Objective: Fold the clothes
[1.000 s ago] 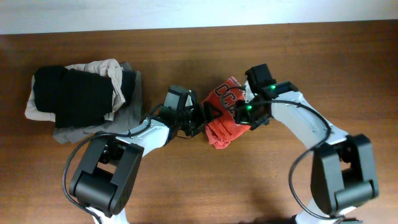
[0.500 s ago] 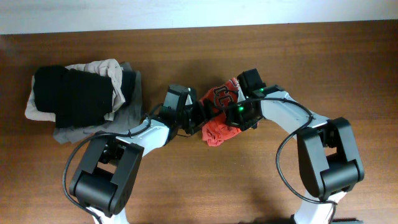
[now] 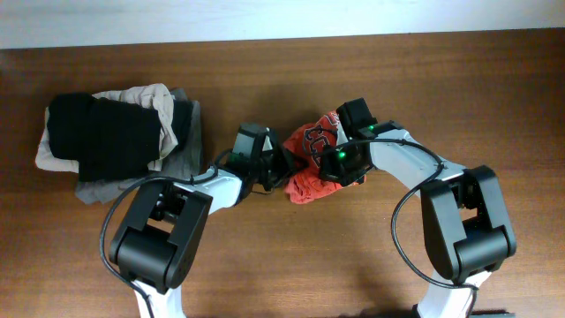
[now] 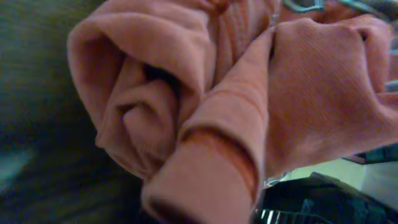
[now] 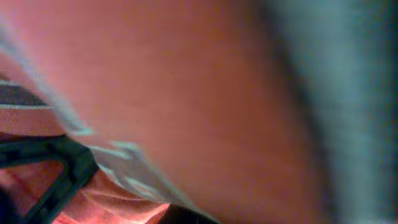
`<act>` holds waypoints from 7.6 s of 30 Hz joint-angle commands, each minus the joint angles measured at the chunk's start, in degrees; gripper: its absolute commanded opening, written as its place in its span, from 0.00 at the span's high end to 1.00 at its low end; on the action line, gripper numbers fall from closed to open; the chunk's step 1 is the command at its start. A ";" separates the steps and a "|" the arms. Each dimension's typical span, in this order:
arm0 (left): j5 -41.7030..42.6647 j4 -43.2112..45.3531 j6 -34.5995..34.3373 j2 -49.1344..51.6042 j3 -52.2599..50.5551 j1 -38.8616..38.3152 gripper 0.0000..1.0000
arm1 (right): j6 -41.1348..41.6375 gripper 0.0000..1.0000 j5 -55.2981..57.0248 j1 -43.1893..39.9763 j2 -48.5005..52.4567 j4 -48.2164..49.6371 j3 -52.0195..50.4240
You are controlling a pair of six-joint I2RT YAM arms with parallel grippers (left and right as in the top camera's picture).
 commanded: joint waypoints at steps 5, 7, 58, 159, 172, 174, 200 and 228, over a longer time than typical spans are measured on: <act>5.22 4.15 5.60 2.75 -0.42 -1.14 1.00 | -7.41 0.96 1.07 0.17 -2.49 -1.53 -0.63; 6.69 5.79 7.17 2.75 -0.39 -1.09 1.00 | -9.11 0.96 2.93 -0.87 -6.54 -2.89 -0.04; -13.77 -34.27 -9.49 -31.34 15.26 57.44 1.00 | -10.12 0.95 13.99 -23.30 -33.07 -13.49 2.36; -45.11 -64.83 61.75 -25.94 41.27 27.98 0.41 | -23.02 0.91 5.95 -23.30 -33.70 -14.64 8.02; -45.13 -92.37 61.75 -47.71 47.84 27.98 0.01 | -34.03 0.08 -13.68 -23.30 -44.54 -16.22 18.56; -45.11 -92.39 61.72 -50.18 47.84 27.98 0.01 | -33.86 0.01 -13.53 -23.30 -46.45 -16.48 18.56; -44.06 -102.84 61.72 -52.94 47.84 27.98 0.01 | -51.01 0.01 -4.22 -23.39 -55.91 -28.39 18.49; -44.06 -106.53 61.72 -52.94 47.84 27.98 0.01 | -38.27 0.01 6.45 -23.30 -111.12 5.44 -57.44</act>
